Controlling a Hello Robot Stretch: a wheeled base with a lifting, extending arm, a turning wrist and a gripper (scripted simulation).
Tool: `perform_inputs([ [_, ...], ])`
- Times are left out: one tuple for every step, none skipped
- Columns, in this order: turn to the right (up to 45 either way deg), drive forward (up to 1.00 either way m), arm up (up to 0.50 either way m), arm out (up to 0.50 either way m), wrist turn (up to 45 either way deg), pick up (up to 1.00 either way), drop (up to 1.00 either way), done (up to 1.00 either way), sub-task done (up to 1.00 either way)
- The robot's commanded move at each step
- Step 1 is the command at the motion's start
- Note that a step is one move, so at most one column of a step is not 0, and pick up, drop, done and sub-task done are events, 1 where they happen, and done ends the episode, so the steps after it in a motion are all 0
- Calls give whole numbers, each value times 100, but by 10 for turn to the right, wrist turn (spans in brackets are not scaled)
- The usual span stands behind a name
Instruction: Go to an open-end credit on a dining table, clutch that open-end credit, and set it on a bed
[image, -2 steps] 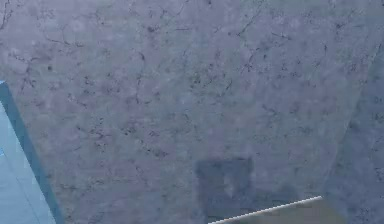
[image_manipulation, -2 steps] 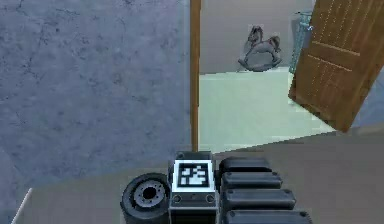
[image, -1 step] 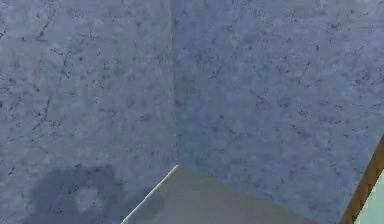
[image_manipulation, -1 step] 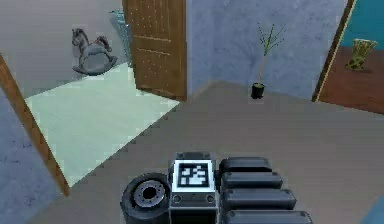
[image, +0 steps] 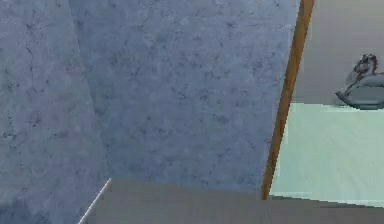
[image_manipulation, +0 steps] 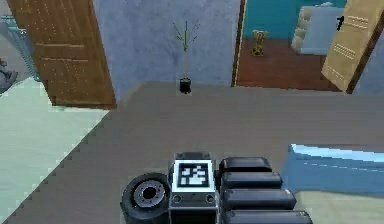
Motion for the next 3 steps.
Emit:
perform_inputs([
  [450,0,0,0,0,0,0,0,0],
  [450,0,0,0,0,0,0,0,0],
  [420,0,0,0,0,0,0,0,0],
])
